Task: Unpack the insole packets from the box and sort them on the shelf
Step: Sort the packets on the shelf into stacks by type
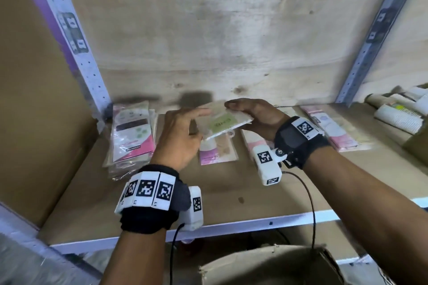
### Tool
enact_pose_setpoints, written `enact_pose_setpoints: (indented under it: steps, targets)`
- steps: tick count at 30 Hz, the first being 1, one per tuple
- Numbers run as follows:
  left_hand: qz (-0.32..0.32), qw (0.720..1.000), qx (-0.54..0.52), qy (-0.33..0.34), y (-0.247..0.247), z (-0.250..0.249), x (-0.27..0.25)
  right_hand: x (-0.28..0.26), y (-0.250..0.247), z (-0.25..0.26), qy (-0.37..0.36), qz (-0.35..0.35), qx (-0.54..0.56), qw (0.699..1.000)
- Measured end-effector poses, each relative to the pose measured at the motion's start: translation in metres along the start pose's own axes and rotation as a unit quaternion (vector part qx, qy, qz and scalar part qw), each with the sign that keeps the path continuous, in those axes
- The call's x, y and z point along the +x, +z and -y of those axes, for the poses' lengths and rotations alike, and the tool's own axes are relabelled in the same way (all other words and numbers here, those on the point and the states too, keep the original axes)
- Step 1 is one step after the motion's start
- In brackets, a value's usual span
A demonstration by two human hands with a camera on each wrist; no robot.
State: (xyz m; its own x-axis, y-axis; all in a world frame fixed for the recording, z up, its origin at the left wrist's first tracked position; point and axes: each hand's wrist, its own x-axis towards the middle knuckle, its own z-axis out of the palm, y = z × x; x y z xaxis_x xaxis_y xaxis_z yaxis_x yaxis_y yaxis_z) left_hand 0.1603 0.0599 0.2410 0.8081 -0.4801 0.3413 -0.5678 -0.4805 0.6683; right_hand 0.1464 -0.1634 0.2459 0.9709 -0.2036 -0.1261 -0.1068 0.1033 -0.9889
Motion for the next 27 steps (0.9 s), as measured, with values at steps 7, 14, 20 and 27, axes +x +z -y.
enact_pose_setpoints:
  steps: [7, 14, 20, 27]
  targets:
    - [-0.107, 0.987, -0.01, 0.122, 0.03, -0.048, 0.01, -0.038, -0.046, 0.019, -0.042, 0.01, 0.082, 0.996]
    - [-0.148, 0.972, -0.083, 0.163, 0.066, -0.091, 0.052, -0.06, -0.106, 0.013, -0.2, -0.068, -0.015, 0.977]
    - [-0.042, 0.96, -0.272, 0.047, 0.116, -0.082, 0.072, -0.063, -0.157, -0.025, -0.194, -0.155, -0.296, 0.922]
    - [0.035, 0.926, -0.365, -0.089, 0.147, -0.053, 0.086, -0.061, -0.18, -0.044, -0.119, -0.054, -0.142, 0.981]
